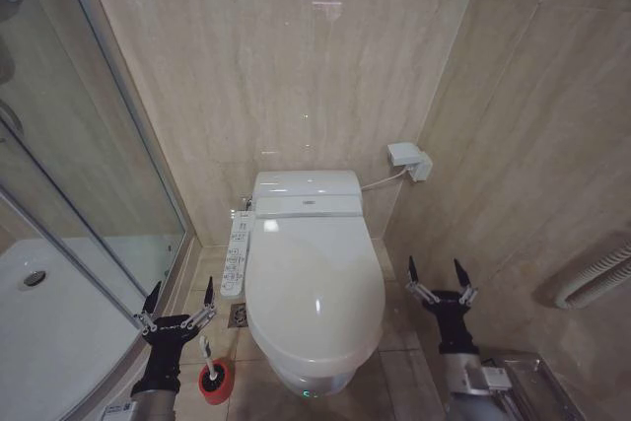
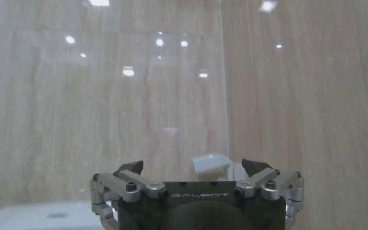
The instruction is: Open the toilet lid, clean the toilet bowl with a toilet brush, close the toilet lid, and flush.
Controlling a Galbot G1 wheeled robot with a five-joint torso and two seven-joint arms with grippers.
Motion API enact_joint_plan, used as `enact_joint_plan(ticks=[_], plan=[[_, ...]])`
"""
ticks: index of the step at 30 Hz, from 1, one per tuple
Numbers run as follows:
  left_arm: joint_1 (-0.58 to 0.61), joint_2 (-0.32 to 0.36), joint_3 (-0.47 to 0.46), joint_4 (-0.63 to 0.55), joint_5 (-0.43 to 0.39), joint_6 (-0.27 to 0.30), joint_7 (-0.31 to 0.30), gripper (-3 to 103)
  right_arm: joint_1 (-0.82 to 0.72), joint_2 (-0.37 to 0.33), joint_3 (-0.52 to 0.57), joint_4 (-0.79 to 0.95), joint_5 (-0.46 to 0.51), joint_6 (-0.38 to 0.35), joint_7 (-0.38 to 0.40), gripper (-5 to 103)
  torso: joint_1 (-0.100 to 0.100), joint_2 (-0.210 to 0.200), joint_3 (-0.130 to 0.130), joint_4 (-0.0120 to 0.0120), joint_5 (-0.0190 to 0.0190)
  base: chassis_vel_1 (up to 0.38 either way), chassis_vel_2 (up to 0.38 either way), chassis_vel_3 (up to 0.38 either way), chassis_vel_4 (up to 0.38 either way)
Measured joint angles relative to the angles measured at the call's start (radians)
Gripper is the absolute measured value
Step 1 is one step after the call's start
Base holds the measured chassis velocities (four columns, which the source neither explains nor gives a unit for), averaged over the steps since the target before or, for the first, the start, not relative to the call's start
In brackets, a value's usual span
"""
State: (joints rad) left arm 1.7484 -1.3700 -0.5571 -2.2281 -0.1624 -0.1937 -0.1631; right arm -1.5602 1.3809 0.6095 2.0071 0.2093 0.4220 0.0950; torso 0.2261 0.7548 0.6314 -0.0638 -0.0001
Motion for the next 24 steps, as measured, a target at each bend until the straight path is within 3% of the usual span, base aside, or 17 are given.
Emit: enact_joint_plan(ticks=[9, 24], plan=[[0.0, 0.0, 0.0, 0.0, 0.0, 0.0, 0.0, 100, 0.005, -0.019, -0.007, 0.079, -0.015, -0.101, 0.023, 100, 0.0, 0.0, 0.0, -0.0001, 0.0, 0.0, 0.0, 0.0, 0.0], [0.0, 0.0, 0.0, 0.0, 0.0, 0.0, 0.0, 100, 0.011, -0.015, -0.01, 0.078, 0.007, -0.12, 0.017, 100, 0.0, 0.0, 0.0, -0.0001, 0.0001, 0.0, 0.0, 0.0, 0.0]])
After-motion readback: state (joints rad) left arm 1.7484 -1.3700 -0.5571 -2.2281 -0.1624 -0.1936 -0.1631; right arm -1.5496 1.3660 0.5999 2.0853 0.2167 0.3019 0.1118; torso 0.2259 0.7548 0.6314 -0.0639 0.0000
